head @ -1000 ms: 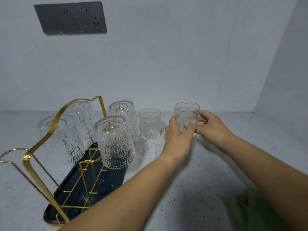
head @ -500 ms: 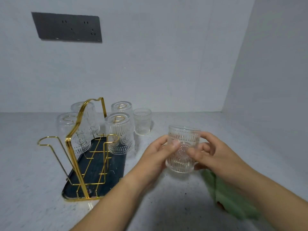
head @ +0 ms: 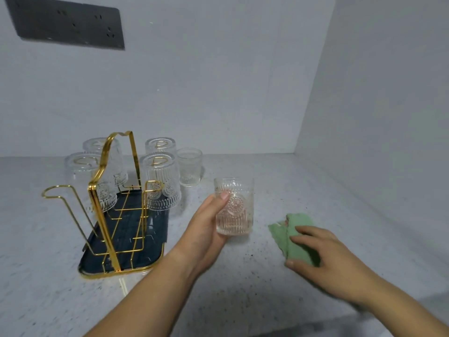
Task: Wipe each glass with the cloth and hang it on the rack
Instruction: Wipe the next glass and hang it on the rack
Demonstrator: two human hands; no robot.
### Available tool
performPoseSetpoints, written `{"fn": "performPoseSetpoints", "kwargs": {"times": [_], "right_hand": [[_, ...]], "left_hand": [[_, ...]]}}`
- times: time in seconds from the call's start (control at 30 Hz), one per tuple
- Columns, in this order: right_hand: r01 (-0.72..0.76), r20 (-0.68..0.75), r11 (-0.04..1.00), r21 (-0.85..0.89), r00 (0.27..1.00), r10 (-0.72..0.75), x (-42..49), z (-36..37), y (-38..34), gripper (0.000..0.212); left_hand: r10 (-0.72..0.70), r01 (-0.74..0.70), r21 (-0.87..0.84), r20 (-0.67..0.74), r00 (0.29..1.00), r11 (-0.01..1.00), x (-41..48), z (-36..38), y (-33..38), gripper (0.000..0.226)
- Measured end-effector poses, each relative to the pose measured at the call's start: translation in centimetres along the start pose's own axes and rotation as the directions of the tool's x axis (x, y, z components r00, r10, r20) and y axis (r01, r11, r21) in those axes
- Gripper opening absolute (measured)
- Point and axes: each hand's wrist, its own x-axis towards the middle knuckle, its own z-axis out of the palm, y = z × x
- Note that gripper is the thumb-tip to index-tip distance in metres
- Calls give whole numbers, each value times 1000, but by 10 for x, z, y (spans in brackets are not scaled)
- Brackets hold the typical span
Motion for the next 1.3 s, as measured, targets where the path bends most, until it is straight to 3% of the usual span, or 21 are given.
{"fn": "performPoseSetpoints", "kwargs": {"times": [0.17, 0.2, 0.27, 0.4, 0.5, 0.53, 0.6, 0.67, 0.73, 0.8, 0.87, 1.0, 1.13, 1.23, 1.3], "right_hand": [[11, -242, 981, 195, 970, 37, 12, 16, -1, 16], [20, -251, 963, 269, 967, 50, 15, 16, -2, 9], [11, -263, 884, 467, 956, 127, 18, 11, -8, 15], [-36, -277, 606, 795, 867, 415, 26, -5, -21, 20], [23, -130, 203, 979, 838, 531, 36, -19, -41, 23], [43, -113, 142, 989, 838, 534, 39, -23, -48, 24], [106, -158, 132, 986, 851, 500, 46, -26, -67, 23], [183, -242, 184, 966, 890, 386, 46, -23, -89, 22], [245, -298, 227, 943, 923, 243, 42, -16, -106, 27], [254, -284, 168, 952, 941, 186, 41, -12, -116, 34], [227, -245, 108, 968, 951, 190, 46, -11, -118, 34], [205, -241, 163, 965, 940, 241, 58, -10, -115, 19], [153, -180, 121, 981, 949, 258, 62, -5, -114, 34], [154, -194, 180, 972, 953, 233, 60, -1, -117, 24], [172, -222, 258, 951, 958, 180, 59, 1, -122, 25]], "left_hand": [[-23, 24, 59, -15, 1000, 998, -3, 1, 0, 61], [-25, 26, 64, -20, 999, 998, -2, 1, 0, 60], [-23, 25, 70, -24, 999, 997, -1, 0, -1, 65], [-28, 28, 93, -8, 1000, 995, -1, 0, -1, 71], [-9, 9, 119, 0, 1000, 993, 0, 2, -2, 72], [2, -2, 128, 2, 1000, 992, 0, 2, -3, 73], [28, -27, 136, -6, 1000, 990, 0, 3, -4, 79], [50, -47, 144, -20, 999, 989, 1, 3, -6, 81], [61, -59, 147, -15, 998, 987, 3, 2, -6, 70], [61, -60, 133, -8, 998, 989, 3, 1, -6, 55], [55, -56, 107, 17, 998, 993, 3, 0, -5, 52], [33, -35, 125, 20, 999, 992, 6, -1, -5, 57], [45, -51, 144, 50, 998, 988, 7, -1, -6, 60], [47, -50, 115, 24, 999, 992, 9, -2, -10, 65], [55, -56, 114, 10, 998, 992, 6, 0, -10, 52]]}}
